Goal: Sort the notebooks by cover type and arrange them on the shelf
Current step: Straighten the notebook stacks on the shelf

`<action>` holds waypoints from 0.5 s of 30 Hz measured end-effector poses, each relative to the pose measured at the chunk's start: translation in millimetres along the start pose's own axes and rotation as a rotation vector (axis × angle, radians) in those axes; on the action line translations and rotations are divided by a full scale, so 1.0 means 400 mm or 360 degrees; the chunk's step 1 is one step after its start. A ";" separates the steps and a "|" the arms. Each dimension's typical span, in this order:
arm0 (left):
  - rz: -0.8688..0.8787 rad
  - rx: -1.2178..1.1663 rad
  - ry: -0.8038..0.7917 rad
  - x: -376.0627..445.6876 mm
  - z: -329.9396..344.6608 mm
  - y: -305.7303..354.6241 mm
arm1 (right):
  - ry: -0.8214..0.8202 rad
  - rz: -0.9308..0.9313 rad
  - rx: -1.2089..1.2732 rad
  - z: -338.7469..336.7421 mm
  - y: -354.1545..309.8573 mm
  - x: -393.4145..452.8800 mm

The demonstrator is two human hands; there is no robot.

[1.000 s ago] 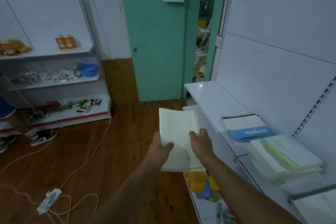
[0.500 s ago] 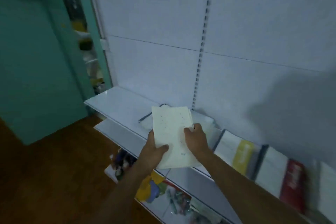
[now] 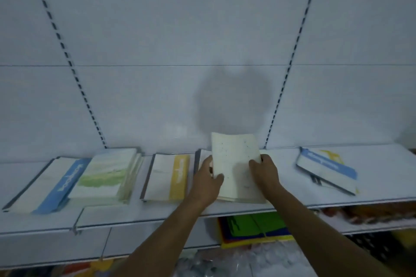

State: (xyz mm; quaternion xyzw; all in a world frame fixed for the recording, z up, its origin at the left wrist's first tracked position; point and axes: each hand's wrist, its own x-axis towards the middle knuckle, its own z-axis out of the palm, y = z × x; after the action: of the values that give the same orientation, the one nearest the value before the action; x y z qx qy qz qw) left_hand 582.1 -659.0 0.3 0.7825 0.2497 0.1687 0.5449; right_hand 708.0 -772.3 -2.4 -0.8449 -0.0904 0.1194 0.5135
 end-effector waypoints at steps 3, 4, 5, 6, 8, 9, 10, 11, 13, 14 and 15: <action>-0.0009 0.0072 -0.0022 0.055 0.081 0.018 | 0.0022 0.0026 -0.0008 -0.059 0.049 0.072; -0.0002 0.0108 -0.0020 0.075 0.105 0.023 | 0.0017 0.0022 -0.0019 -0.072 0.062 0.097; 0.0001 0.0144 -0.0012 0.094 0.127 0.025 | 0.0008 0.0014 -0.0045 -0.084 0.074 0.122; 0.0005 0.0178 -0.0005 0.113 0.148 0.026 | -0.0009 0.0003 -0.0081 -0.092 0.084 0.145; 0.0018 0.0258 0.0013 0.144 0.184 0.023 | -0.0070 -0.0015 -0.0178 -0.103 0.106 0.186; 0.0019 0.0309 0.0021 0.158 0.203 0.016 | -0.0104 -0.0020 -0.0239 -0.105 0.119 0.203; 0.0011 0.0355 0.0032 0.170 0.219 0.008 | -0.0134 -0.0032 -0.0309 -0.105 0.133 0.220; -0.0009 0.0397 0.0044 0.180 0.234 -0.003 | -0.0161 -0.0049 -0.0389 -0.102 0.148 0.234; -0.0076 0.0458 0.0074 0.190 0.255 -0.024 | -0.0208 -0.0069 -0.0542 -0.094 0.176 0.255; -0.0102 0.0488 0.0085 0.195 0.261 -0.031 | -0.0231 -0.0062 -0.0609 -0.089 0.189 0.262; -0.0122 0.0527 0.0083 0.199 0.263 -0.039 | -0.0257 -0.0045 -0.0666 -0.083 0.196 0.262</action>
State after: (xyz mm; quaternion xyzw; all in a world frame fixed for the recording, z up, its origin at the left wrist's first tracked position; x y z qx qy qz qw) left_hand 700.4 -689.4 -51.7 0.8468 0.3178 0.1245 0.4080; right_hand 820.4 -807.3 -68.6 -0.9195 -0.1658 0.1579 0.3196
